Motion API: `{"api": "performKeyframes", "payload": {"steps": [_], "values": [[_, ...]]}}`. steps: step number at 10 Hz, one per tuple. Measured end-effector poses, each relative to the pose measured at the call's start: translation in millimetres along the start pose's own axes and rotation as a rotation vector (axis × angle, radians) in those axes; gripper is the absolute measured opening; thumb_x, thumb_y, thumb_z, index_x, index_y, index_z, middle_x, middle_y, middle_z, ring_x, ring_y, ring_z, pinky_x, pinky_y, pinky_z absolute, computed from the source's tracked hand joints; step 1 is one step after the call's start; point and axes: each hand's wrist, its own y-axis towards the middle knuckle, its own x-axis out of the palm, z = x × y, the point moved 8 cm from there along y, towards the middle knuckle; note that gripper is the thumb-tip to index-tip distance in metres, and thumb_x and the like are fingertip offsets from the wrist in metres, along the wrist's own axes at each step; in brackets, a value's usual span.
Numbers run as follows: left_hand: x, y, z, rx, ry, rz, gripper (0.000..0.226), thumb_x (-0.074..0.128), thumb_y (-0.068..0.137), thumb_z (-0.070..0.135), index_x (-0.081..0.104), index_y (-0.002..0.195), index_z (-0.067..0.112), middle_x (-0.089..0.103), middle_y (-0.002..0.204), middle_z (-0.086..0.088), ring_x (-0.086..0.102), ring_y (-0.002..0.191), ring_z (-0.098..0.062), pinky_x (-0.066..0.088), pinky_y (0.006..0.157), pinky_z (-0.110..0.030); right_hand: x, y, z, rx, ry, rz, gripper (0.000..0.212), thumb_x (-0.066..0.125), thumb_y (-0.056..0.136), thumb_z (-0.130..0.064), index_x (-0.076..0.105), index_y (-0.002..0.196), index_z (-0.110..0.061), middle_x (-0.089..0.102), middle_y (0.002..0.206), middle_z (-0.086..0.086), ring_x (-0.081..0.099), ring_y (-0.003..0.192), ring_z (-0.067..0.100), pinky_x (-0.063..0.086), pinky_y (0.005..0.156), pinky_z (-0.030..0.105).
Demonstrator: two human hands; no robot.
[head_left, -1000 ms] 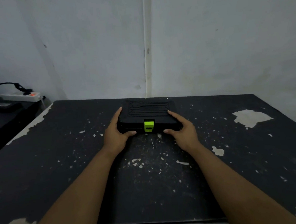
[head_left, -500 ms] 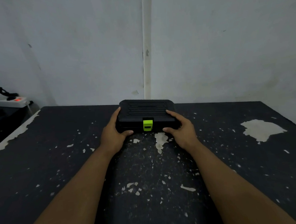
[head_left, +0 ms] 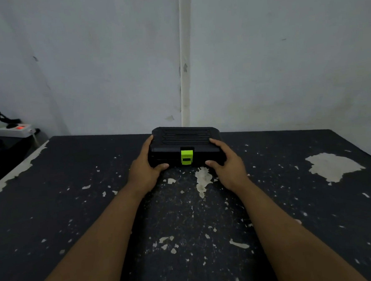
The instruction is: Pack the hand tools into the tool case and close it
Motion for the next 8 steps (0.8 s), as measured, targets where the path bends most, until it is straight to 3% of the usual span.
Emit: {"api": "performKeyframes", "payload": {"steps": [2, 3, 4, 5, 6, 7, 8], "values": [[-1.1, 2.0, -7.0, -0.048, 0.104, 0.017, 0.108, 0.091, 0.079, 0.035, 0.019, 0.157, 0.057, 0.06, 0.145, -0.001, 0.055, 0.134, -0.024, 0.047, 0.113, -0.047, -0.3, -3.9, -4.5, -0.027, -0.106, -0.005, 0.071, 0.078, 0.094, -0.023, 0.045, 0.15, -0.052, 0.058, 0.147, -0.009, 0.059, 0.127, 0.013, 0.05, 0.113, 0.037], [-1.6, -0.7, -5.8, -0.045, 0.133, 0.003, 0.109, 0.088, 0.081, 0.04, 0.013, 0.158, 0.057, 0.061, 0.144, -0.002, 0.057, 0.133, -0.026, 0.048, 0.112, -0.05, 3.4, -4.0, -4.7, -0.026, -0.17, -0.012, 0.082, 0.076, 0.096, -0.027, 0.031, 0.159, -0.051, 0.051, 0.158, -0.004, 0.054, 0.138, 0.019, 0.046, 0.118, 0.044], [1.5, -7.8, -2.7, -0.043, 0.216, -0.032, 0.112, 0.08, 0.084, 0.053, 0.0, 0.162, 0.045, 0.057, 0.149, -0.007, 0.055, 0.135, -0.031, 0.046, 0.112, -0.055, 4.7, -7.4, -6.3, 0.002, -0.228, -0.018, 0.103, 0.076, 0.096, -0.032, 0.001, 0.165, -0.05, 0.043, 0.165, -0.001, 0.049, 0.146, 0.025, 0.042, 0.121, 0.045], [4.7, -18.0, -1.9, -0.091, 0.303, -0.046, 0.118, 0.073, 0.087, 0.063, -0.006, 0.165, 0.023, 0.042, 0.161, -0.015, 0.044, 0.146, -0.035, 0.039, 0.119, -0.054, 5.0, -18.0, -9.4, 0.03, -0.283, -0.042, 0.114, 0.076, 0.095, -0.034, -0.014, 0.165, -0.043, 0.039, 0.167, 0.003, 0.051, 0.143, 0.03, 0.044, 0.117, 0.045], [7.6, -31.6, 4.0, -0.074, 0.362, -0.082, 0.123, 0.069, 0.085, 0.07, -0.008, 0.165, 0.016, 0.034, 0.166, -0.015, 0.037, 0.151, -0.034, 0.035, 0.123, -0.05, 8.7, -34.2, -8.0, 0.035, -0.39, -0.049, 0.109, 0.067, 0.099, -0.041, -0.021, 0.163, -0.043, 0.033, 0.17, 0.008, 0.05, 0.143, 0.034, 0.046, 0.115, 0.051], [8.4, -43.8, 7.0, -0.074, 0.401, -0.121, 0.126, 0.066, 0.085, 0.072, -0.01, 0.165, 0.012, 0.024, 0.171, -0.015, 0.031, 0.155, -0.033, 0.029, 0.127, -0.048, 7.5, -50.7, -10.6, 0.058, -0.478, -0.062, 0.1, 0.055, 0.103, -0.046, -0.025, 0.161, -0.042, 0.03, 0.171, 0.008, 0.039, 0.151, 0.033, 0.04, 0.12, 0.053], [5.3, -53.8, 13.1, -0.036, 0.41, -0.101, 0.123, 0.059, 0.08, 0.082, 0.0, 0.166, 0.015, 0.024, 0.171, -0.013, 0.029, 0.156, -0.031, 0.025, 0.128, -0.05, 6.3, -78.4, -14.3, 0.043, -0.53, -0.066, 0.091, 0.048, 0.106, -0.047, -0.021, 0.164, -0.037, 0.027, 0.172, 0.007, 0.028, 0.156, 0.032, 0.03, 0.126, 0.05]]}}
